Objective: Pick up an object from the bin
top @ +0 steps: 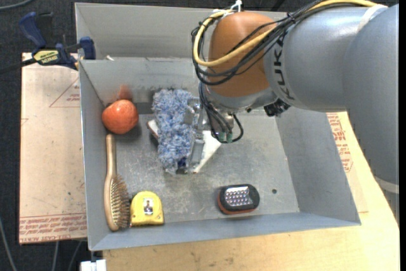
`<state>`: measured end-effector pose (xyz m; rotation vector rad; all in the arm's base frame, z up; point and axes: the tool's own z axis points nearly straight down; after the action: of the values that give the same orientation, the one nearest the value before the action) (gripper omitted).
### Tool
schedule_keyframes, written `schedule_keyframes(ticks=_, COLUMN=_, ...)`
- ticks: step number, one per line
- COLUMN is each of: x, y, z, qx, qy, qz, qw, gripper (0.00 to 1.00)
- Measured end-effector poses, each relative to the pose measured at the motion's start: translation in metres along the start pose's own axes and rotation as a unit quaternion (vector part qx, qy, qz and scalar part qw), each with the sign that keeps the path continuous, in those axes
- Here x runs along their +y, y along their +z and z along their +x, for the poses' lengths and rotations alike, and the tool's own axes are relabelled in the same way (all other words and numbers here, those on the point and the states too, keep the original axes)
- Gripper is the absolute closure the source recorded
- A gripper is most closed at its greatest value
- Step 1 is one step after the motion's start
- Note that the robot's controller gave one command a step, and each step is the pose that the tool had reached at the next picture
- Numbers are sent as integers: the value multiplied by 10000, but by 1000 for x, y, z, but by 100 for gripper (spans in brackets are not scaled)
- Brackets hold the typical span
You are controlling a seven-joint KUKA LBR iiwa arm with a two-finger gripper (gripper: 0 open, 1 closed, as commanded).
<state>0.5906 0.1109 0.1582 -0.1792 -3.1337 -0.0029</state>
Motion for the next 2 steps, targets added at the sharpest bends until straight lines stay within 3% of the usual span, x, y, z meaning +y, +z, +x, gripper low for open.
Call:
schedule_keyframes(ticks=1, x=-9, y=-14, z=-1, qx=45, qy=44, qz=9, qw=10000, gripper=0)
schedule_keyframes(ticks=2, x=-18, y=88, z=24, qx=-3, qy=556, qz=-11, qw=9985, gripper=100)
